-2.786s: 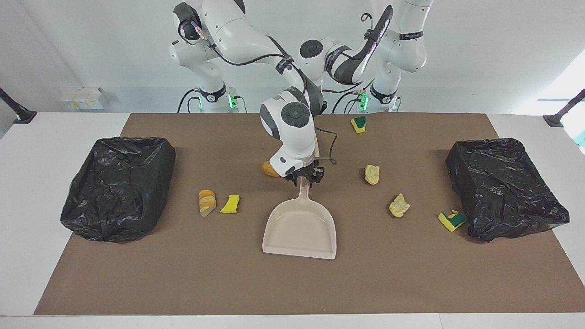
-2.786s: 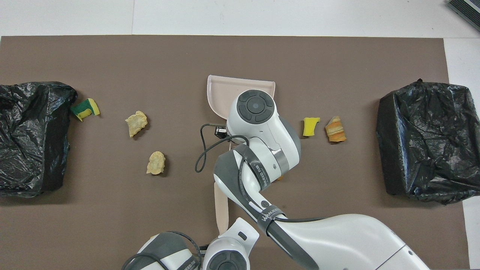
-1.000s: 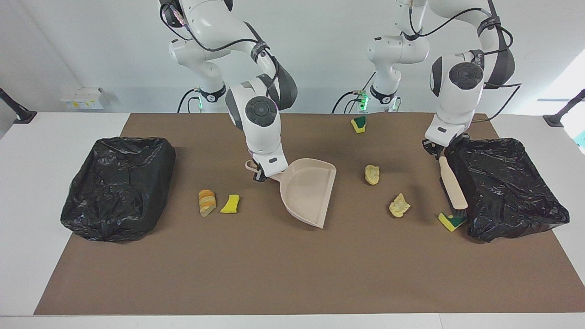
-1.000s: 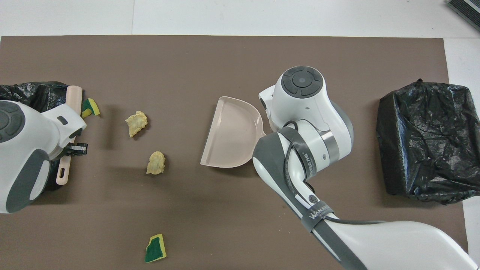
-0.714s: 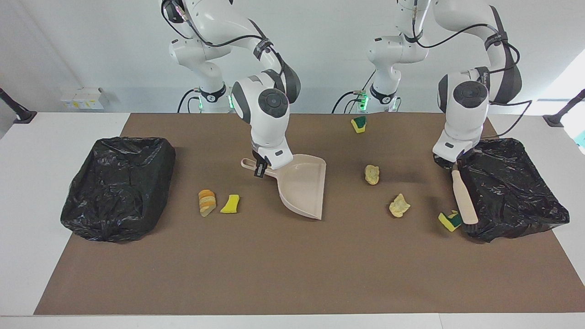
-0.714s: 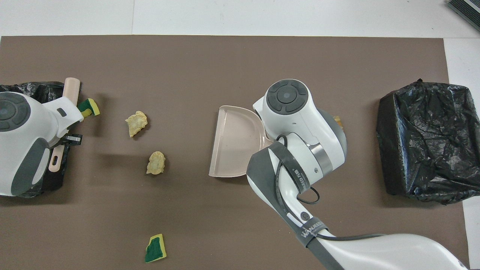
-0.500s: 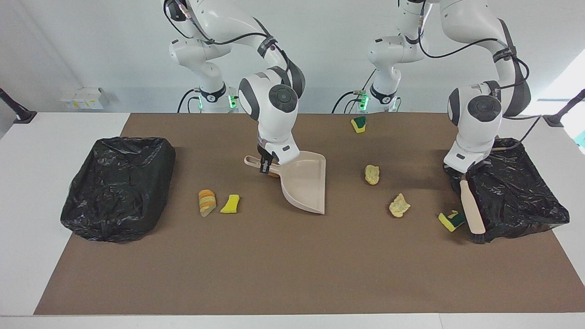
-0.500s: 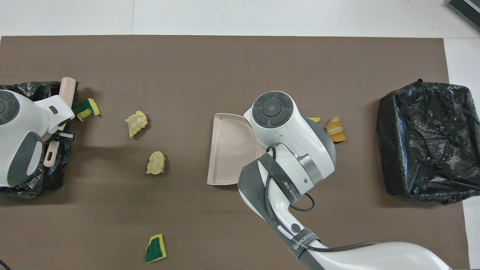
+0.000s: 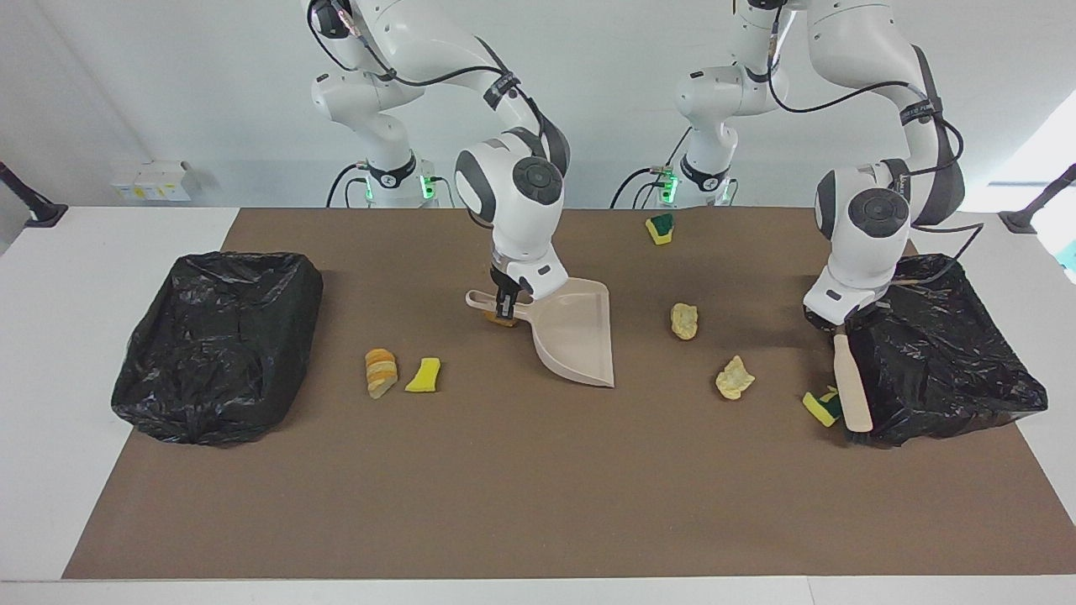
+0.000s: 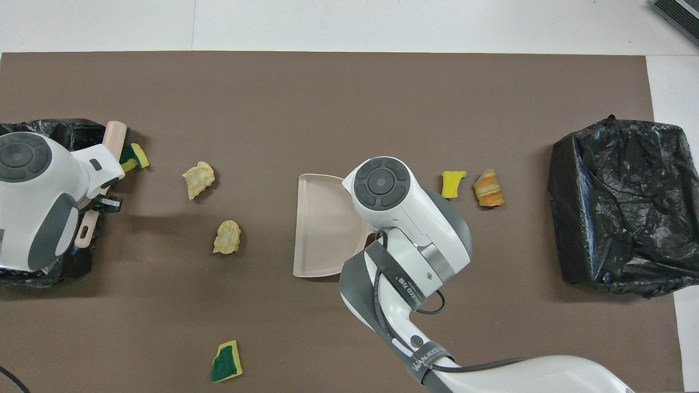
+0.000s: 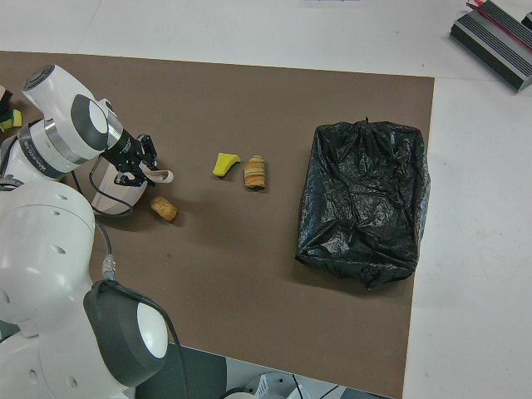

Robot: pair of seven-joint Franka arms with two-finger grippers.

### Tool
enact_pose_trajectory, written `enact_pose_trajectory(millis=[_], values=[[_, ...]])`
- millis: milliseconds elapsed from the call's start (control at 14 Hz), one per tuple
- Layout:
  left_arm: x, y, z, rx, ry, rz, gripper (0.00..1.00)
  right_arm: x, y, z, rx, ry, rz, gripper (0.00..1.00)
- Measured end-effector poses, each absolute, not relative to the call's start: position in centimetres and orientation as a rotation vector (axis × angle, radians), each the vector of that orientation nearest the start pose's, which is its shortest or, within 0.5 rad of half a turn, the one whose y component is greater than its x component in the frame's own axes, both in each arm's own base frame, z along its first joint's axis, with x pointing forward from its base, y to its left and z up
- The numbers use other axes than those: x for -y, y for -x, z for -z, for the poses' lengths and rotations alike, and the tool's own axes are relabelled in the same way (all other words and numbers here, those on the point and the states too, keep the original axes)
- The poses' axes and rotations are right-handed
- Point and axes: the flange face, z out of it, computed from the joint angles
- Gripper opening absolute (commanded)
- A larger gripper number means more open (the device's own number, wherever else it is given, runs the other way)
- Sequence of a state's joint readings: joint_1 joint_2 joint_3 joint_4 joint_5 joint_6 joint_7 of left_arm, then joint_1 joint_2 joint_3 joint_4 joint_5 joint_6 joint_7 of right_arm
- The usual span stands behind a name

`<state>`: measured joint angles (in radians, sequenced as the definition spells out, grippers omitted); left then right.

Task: Sweep and dump trash in bin
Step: 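Drag the dustpan toward the crumbs while the left gripper grasps the brush, then sweep the crusts into the dustpan with the brush in the left gripper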

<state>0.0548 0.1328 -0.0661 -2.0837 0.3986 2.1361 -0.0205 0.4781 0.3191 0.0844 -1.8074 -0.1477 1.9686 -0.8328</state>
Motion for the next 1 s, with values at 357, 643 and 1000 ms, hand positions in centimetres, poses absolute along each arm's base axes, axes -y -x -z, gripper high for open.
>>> enact_pose_trajectory(millis=[357,643,1000], values=[[3.1,-54.2,-36.2,-0.249,2.929,-0.262,0.00,-30.7,-52.4,-35.0,2.133,2.402,-0.268,0.00],[5.5,-53.0,-36.5,-0.215,3.011,-0.361,0.00,-30.6,-52.3,-35.1,2.133,2.403,-0.267,0.00],[9.9,-51.8,-36.8,-0.253,3.087,-0.426,0.00,-30.5,-52.3,-34.8,2.134,2.404,-0.252,0.00]])
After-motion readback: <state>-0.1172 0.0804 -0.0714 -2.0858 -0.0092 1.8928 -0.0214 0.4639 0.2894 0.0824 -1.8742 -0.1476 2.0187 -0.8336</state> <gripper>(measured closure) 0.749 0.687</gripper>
